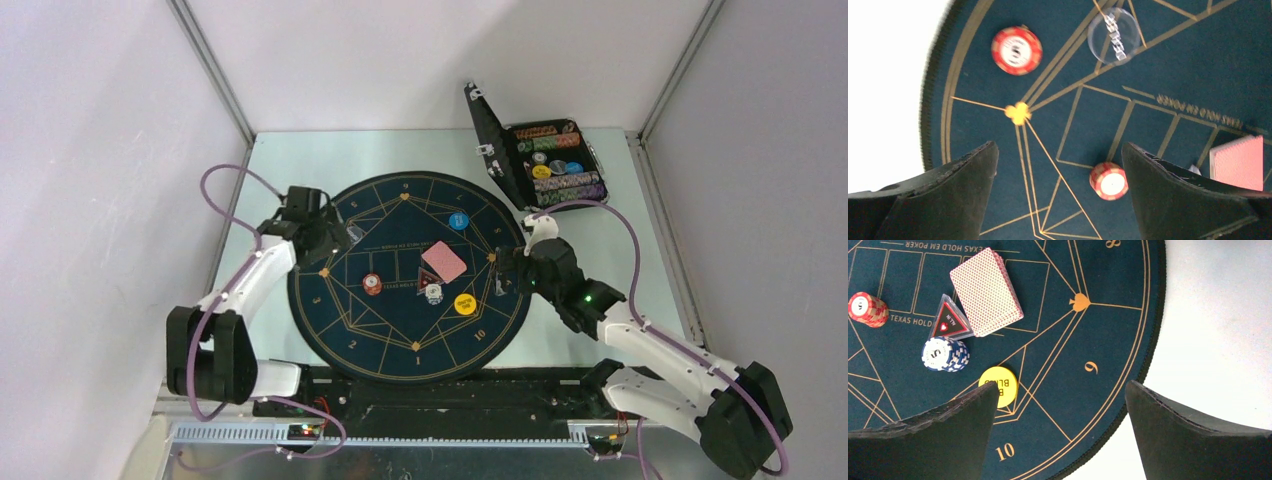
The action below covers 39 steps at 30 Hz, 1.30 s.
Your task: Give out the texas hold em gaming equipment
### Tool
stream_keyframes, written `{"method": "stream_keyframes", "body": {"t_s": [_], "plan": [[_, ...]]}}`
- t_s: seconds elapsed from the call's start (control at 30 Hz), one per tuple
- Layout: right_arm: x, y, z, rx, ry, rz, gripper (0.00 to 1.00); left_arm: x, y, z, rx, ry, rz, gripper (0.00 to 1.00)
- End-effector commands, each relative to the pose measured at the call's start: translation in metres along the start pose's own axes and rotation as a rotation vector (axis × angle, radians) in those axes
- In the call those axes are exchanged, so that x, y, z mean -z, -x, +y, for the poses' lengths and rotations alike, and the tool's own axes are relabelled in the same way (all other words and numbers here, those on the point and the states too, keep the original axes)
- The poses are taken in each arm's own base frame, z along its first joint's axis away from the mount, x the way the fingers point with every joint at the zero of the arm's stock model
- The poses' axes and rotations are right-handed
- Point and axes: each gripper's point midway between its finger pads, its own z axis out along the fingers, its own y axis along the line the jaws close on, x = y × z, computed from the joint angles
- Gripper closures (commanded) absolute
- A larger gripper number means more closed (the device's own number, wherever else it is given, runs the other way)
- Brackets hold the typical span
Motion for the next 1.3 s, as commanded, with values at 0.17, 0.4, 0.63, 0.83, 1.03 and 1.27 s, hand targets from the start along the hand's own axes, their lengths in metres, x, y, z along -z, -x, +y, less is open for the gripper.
{"method": "stream_keyframes", "body": {"t_s": [0.17,0.4,0.63,0.83,1.03,1.27], "plan": [[0.005,0.015,0.012,0.0,0.058,-0.057,0.0,0.01,-0.055,-0.07,-0.217,-0.143,0.061,0.0],[0.005,0.01,0.011,0.006,0.056,-0.037,0.0,-0.008,-0.072,-0.077,-0.303,-0.086,0.115,0.11],[0.004,0.009,0.01,0.007,0.05,-0.03,0.0,-0.021,-0.085,-0.078,-0.329,-0.08,0.175,0.28],[0.002,0.007,0.009,0.012,0.043,-0.027,0.0,-0.022,-0.089,-0.08,-0.329,-0.092,0.188,0.38],[0.001,0.006,0.008,0.014,0.036,-0.023,0.0,-0.024,-0.092,-0.079,-0.332,-0.088,0.203,0.41],[0.001,0.005,0.007,0.014,0.031,-0.019,0.0,-0.025,-0.094,-0.079,-0.333,-0.086,0.212,0.46]]}}
